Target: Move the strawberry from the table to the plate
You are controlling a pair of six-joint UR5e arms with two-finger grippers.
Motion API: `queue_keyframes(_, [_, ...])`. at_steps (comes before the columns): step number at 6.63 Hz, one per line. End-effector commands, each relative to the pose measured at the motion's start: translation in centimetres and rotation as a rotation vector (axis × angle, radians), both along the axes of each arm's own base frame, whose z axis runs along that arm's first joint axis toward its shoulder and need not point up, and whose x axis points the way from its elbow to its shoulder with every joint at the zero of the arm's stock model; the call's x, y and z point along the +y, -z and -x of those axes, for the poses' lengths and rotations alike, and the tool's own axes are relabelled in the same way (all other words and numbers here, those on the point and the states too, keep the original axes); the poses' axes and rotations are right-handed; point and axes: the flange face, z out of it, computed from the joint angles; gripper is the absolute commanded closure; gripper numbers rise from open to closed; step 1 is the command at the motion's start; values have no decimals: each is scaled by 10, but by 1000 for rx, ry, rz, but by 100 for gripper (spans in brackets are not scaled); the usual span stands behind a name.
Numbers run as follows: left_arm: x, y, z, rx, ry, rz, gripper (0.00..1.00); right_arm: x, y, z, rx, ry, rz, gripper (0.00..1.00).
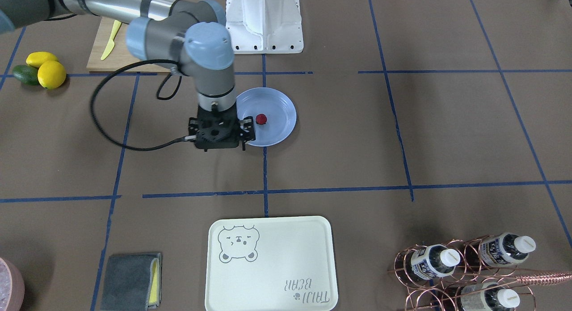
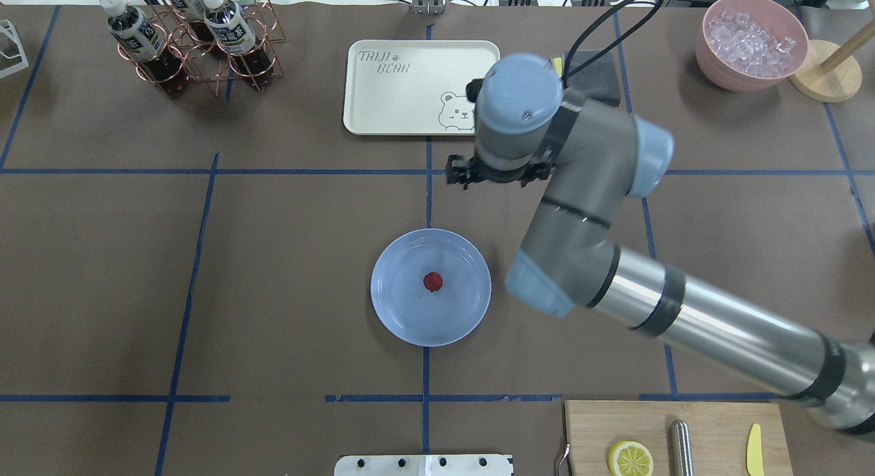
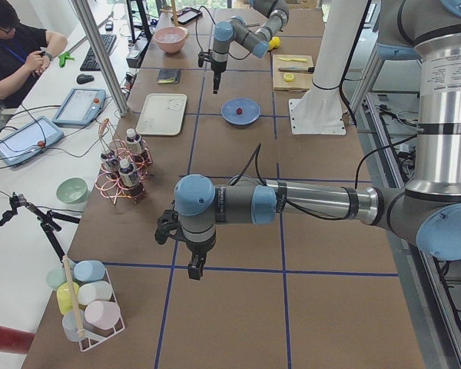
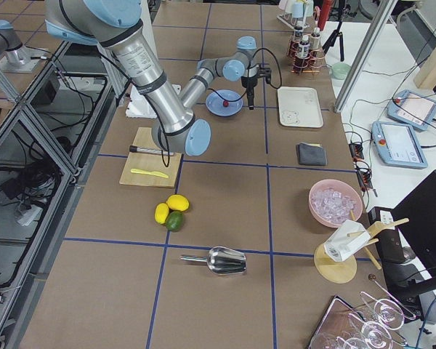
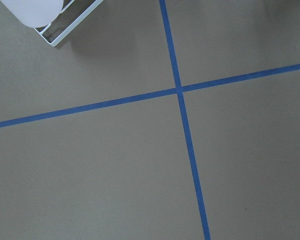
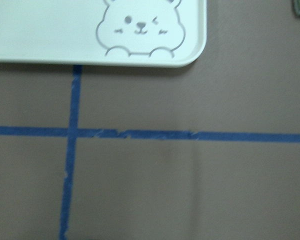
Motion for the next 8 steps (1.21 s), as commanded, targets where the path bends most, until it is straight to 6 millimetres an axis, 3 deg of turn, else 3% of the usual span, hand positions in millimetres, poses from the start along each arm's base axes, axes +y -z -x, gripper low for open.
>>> queue_keyframes(1, [3, -4, 0, 1, 0, 11, 0, -93, -121, -196, 78, 171, -106, 0])
queue_keyframes(2, [3, -1, -1, 0, -2, 5, 0, -105, -194, -287, 115, 273, -143, 0])
queue_keyframes(3, [4, -1, 0, 2, -2, 3, 0, -98, -260, -359, 98, 322, -125, 0])
queue_keyframes(4, [3, -4, -1, 3, -1, 5, 0, -64, -330, -416, 111, 284, -74, 0])
queue_keyframes(5, [3, -5, -1, 2, -1, 8, 0, -35, -388, -452, 157, 239, -23, 0])
queue_keyframes(6, [3, -4, -1, 3, -2, 7, 0, -9, -426, -493, 180, 182, -23, 0])
queue_keyframes(7, [4, -3, -3, 29, 2, 9, 0, 11, -438, -504, 81, 161, 4, 0])
queue_keyframes(8, [4, -1, -6, 71, 4, 8, 0, 17, -435, -527, 4, 115, 16, 0])
